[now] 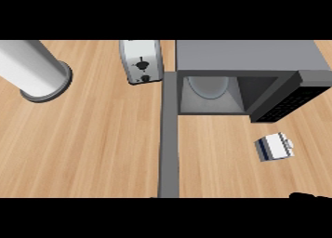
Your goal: Pick up the milk, place it into the microwave and close the microwave
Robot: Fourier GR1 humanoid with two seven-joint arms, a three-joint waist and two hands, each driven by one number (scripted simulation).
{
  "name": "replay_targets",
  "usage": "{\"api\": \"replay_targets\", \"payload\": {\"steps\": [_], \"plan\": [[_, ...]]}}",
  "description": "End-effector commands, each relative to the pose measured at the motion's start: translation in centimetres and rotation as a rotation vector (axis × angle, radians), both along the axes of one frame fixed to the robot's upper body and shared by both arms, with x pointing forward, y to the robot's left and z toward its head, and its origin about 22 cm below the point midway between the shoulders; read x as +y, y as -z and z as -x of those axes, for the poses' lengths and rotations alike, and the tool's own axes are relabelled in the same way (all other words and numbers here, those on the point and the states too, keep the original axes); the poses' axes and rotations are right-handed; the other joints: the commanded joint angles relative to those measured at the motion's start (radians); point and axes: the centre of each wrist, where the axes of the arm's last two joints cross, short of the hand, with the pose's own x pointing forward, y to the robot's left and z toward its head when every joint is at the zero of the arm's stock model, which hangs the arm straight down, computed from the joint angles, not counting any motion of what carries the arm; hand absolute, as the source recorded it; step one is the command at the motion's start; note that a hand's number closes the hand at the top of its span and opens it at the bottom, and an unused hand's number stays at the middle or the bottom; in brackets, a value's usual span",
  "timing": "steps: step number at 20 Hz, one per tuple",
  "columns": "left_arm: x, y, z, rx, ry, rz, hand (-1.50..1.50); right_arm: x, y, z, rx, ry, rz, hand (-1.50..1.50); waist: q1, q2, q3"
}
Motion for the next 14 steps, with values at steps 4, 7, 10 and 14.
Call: {"api": "replay_targets", "payload": {"steps": [4,7,10,14], "plan": [[1.9,-1.6,3.2,-0.005,-0.004,-0.012,-1.50,-0.5,1.1,-0.7,0.038,0.056,0.030,-1.50,0.001,0.001,0.000],[3.1,-0.6,5.2,0.005,-0.003,-0.008,-1.50,-0.9,3.9,-0.6,0.071,0.117,0.003,-1.50,0.006,0.000,0.000],[2.8,-1.7,3.6,-0.014,-0.011,0.014,-1.50,-2.8,7.1,-1.5,0.133,0.130,0.013,-1.50,0.000,0.002,0.001],[2.8,-2.0,6.4,-0.012,0.005,0.005,-1.50,-3.5,9.2,0.0,0.164,0.208,0.031,-1.50,0.003,0.000,0.001]]}}
